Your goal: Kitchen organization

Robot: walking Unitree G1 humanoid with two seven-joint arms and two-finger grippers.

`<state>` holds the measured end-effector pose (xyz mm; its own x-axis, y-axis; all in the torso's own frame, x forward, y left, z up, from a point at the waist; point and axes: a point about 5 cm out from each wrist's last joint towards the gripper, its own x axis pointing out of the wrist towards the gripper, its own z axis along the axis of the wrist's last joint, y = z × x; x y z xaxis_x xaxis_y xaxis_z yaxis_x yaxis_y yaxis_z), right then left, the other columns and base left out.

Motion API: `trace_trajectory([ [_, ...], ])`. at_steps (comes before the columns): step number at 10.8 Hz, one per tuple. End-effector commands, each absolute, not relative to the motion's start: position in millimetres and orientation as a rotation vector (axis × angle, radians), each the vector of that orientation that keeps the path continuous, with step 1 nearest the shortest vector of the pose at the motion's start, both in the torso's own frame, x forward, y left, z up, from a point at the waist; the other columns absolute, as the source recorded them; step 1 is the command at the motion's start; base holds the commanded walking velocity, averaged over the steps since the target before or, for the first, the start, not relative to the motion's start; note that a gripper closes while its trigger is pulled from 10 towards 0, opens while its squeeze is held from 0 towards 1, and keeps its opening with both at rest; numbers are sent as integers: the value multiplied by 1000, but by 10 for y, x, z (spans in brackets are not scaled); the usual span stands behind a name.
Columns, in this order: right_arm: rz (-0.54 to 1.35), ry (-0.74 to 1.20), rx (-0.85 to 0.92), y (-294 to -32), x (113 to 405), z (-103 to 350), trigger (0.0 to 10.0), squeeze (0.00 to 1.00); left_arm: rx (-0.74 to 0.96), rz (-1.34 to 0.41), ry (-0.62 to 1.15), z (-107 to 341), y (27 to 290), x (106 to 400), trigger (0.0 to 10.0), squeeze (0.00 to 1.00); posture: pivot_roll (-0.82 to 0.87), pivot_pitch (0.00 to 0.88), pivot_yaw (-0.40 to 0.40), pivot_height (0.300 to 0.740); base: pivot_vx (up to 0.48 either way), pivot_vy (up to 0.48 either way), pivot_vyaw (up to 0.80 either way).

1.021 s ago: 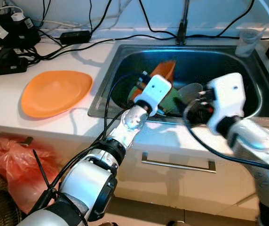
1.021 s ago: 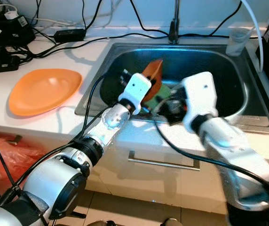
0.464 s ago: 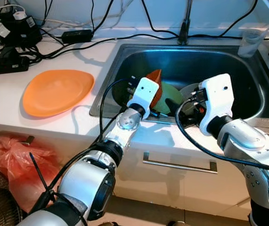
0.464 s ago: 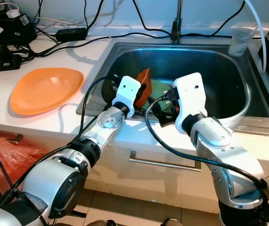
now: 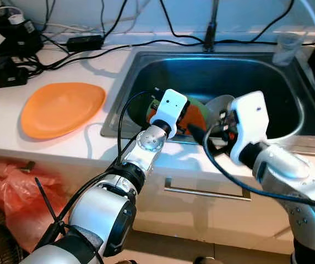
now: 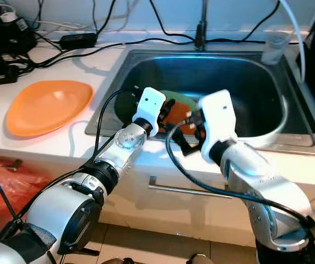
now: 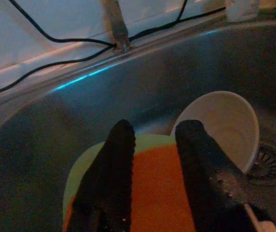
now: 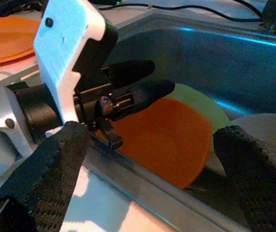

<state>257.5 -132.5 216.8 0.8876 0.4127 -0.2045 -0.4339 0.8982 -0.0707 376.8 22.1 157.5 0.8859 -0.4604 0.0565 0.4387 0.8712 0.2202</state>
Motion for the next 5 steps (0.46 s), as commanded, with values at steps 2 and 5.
trace_trajectory([
  [2, 473, 199, -113, -1275, 2542, 2166, 10000, 0, 201, -468, -101, 1598, 238, 3789, 10000, 1000, -297, 105, 94, 740, 0, 0, 0],
  [5, 481, 206, -112, -1280, 2553, 2162, 10000, 0, 219, -400, -140, 1703, 305, 3844, 10000, 1000, -281, 101, 90, 740, 0, 0, 0],
])
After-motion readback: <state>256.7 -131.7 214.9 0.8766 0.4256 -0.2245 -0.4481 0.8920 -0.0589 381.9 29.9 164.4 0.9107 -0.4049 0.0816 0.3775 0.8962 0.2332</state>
